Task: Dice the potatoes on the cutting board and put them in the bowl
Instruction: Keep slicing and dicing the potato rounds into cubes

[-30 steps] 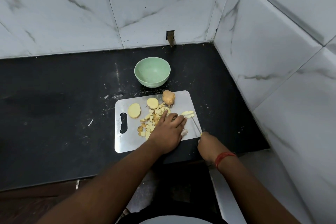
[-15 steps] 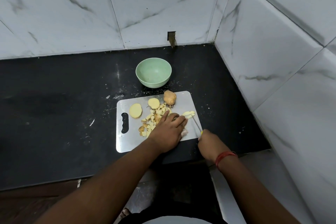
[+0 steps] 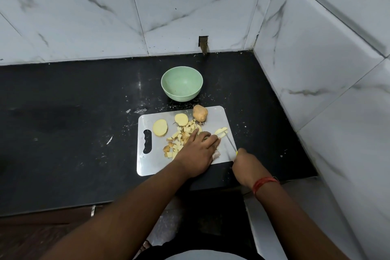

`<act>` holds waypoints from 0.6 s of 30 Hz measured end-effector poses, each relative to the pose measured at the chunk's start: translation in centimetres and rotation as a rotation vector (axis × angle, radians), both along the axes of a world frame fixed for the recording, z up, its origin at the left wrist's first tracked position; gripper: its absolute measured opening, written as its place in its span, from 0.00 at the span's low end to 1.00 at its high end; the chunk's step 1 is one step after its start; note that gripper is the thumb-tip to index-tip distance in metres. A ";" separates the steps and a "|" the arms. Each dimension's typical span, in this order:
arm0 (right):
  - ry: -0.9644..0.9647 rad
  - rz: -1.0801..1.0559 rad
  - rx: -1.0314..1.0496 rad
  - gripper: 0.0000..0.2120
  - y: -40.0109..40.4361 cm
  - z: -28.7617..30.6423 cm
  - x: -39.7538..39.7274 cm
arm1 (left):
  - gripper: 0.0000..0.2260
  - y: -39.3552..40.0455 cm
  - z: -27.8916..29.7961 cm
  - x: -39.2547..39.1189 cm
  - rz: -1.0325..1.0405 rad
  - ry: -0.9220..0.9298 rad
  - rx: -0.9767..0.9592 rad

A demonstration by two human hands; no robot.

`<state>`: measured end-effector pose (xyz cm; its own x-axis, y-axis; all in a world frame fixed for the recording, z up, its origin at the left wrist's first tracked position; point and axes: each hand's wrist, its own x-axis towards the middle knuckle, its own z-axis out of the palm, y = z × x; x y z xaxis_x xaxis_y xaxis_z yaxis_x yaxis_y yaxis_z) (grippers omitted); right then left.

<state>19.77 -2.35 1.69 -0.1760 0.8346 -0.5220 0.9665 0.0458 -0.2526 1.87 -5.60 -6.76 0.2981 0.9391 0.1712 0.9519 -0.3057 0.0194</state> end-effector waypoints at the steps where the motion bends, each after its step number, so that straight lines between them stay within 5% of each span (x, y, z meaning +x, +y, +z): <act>1: 0.001 0.002 0.008 0.12 0.0 0.1 0.0 | 0.25 0.0 0.0 0.0 -0.002 0.002 0.002; 18: -0.003 -0.020 -0.039 0.14 0.1 -0.5 0.1 | 0.23 1.1 0.8 -2.4 -0.173 0.067 -0.043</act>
